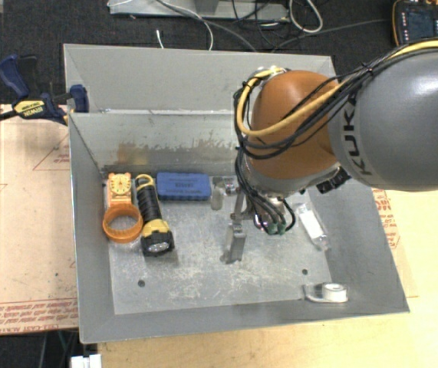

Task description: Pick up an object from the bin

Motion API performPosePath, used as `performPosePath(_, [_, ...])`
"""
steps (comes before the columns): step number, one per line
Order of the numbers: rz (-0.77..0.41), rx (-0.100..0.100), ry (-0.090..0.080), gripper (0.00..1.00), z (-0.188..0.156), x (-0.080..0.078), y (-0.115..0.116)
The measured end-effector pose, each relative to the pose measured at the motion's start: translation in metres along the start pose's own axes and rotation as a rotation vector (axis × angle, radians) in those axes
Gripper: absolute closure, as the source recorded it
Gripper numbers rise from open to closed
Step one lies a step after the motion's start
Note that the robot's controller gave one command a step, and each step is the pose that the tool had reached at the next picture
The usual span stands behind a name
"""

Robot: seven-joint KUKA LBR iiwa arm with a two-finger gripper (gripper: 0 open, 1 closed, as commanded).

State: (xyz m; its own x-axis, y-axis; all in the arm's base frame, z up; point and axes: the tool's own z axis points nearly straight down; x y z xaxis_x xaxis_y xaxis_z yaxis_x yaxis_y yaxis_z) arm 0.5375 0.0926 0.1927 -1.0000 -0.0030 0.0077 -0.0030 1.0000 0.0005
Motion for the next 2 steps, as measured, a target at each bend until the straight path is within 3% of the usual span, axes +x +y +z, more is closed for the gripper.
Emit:
performPosePath(1, [0.003, -0.001, -0.008, 0.00, -0.005, -0.002, -0.001])
performPosePath(2, [-0.041, 0.000, -0.014, 0.00, 0.123, -0.092, 0.063])
